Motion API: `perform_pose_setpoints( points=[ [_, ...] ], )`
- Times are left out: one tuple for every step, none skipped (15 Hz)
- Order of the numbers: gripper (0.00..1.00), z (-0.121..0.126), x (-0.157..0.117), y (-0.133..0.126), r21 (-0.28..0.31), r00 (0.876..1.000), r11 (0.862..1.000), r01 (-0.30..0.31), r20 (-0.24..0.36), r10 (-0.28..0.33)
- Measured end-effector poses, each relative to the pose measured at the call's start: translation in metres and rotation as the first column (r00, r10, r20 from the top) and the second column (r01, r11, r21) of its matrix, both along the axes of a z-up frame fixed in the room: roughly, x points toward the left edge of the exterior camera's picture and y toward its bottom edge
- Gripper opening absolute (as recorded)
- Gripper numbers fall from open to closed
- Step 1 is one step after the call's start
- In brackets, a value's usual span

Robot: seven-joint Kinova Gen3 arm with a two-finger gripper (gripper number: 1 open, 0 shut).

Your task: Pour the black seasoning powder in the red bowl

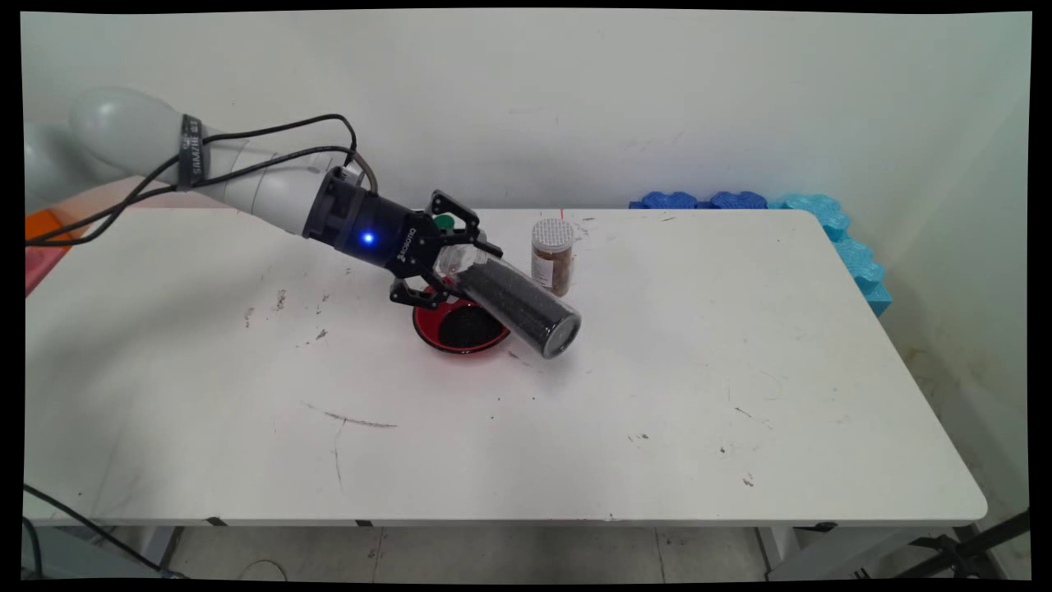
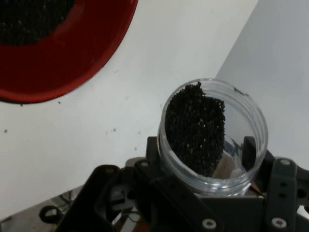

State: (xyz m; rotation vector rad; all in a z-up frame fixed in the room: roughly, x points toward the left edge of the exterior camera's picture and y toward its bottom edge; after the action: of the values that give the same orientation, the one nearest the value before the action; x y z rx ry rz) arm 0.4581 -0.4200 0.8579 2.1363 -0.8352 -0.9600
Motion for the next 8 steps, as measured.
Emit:
perform_pose_setpoints(
  points=[
    [0.00,-0.0003,0.0005,0.0006,-0.012,1.000,1.000,0.008,0.009,-0.007],
    [0.00,-0.0005,0.0010,0.0013,-0.024,1.000,1.000,0.015,0.018,-0.014],
    [0.00,-0.0006,0.0017,0.0021,-0.036,0.999,0.999,0.022,0.027,-0.021],
    [0.00,-0.0003,0.0019,0.0027,-0.047,0.999,0.998,0.030,0.034,-0.028],
    [0.00,0.0001,0.0021,0.0036,-0.060,0.998,0.997,0.039,0.043,-0.036],
    [0.00,0.0005,0.0019,0.0041,-0.072,0.998,0.996,0.048,0.051,-0.044],
    [0.00,0.0015,0.0017,0.0051,-0.085,0.997,0.995,0.058,0.059,-0.053],
    [0.00,0.0029,0.0015,0.0063,-0.099,0.996,0.993,0.067,0.067,-0.060]
  ],
)
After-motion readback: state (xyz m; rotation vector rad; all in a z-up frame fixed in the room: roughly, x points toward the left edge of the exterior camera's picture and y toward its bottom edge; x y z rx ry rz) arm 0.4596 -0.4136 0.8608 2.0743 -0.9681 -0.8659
